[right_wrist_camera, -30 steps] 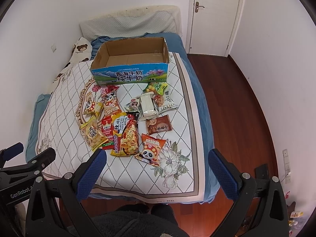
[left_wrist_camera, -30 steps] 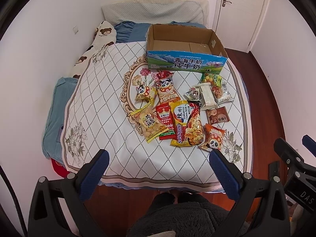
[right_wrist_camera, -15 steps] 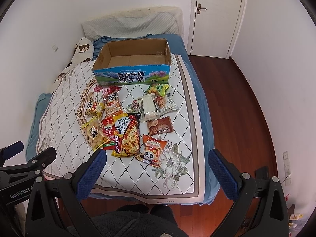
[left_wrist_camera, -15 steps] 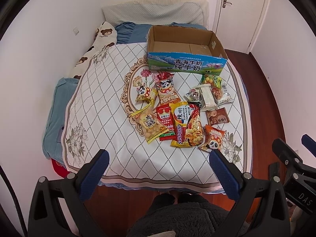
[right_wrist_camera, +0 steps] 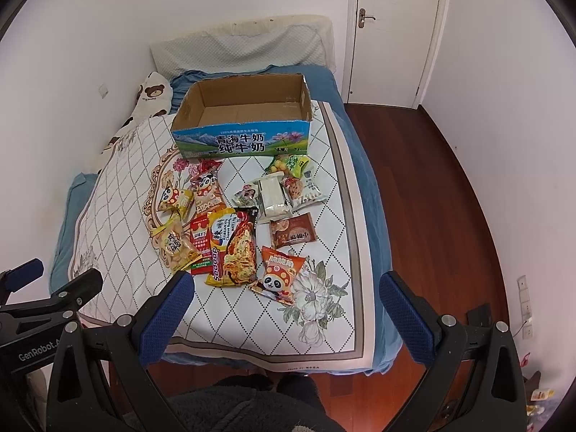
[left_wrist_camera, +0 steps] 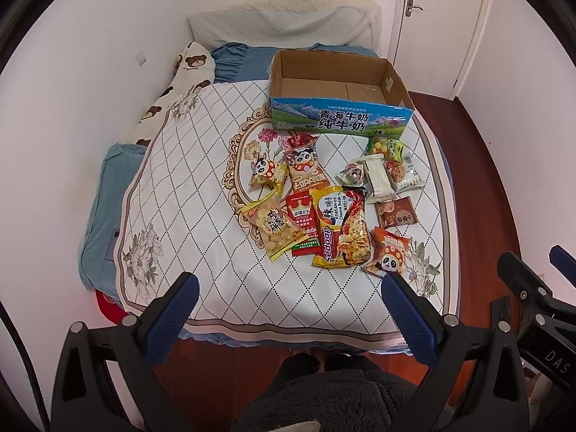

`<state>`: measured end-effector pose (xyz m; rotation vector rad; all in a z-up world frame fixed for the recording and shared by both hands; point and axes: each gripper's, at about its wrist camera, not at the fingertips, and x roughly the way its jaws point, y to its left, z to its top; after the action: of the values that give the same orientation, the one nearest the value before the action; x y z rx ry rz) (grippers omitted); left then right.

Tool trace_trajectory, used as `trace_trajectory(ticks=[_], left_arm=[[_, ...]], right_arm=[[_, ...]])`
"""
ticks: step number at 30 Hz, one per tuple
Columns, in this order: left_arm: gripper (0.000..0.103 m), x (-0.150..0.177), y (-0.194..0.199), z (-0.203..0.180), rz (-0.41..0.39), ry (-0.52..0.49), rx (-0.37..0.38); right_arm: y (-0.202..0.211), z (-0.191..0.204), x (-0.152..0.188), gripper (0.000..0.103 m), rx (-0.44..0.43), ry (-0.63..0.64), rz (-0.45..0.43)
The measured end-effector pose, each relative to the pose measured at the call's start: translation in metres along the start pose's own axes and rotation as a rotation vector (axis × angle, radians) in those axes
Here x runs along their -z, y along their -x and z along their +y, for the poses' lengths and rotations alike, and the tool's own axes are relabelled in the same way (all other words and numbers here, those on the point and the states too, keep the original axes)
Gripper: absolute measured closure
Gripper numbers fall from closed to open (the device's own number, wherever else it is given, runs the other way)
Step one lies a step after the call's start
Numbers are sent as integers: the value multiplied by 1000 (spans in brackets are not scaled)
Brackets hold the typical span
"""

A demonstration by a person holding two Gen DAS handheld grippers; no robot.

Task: Organize snacks

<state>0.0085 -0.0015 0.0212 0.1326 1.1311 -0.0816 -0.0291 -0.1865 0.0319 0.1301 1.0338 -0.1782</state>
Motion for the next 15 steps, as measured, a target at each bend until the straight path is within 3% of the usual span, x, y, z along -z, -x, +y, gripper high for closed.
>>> trace_trajectory(ticks=[15], left_arm=[[0,4,12,-3,-18,4,-2]], right_arm=[[12,-8,7,0,-9,-10,-20]])
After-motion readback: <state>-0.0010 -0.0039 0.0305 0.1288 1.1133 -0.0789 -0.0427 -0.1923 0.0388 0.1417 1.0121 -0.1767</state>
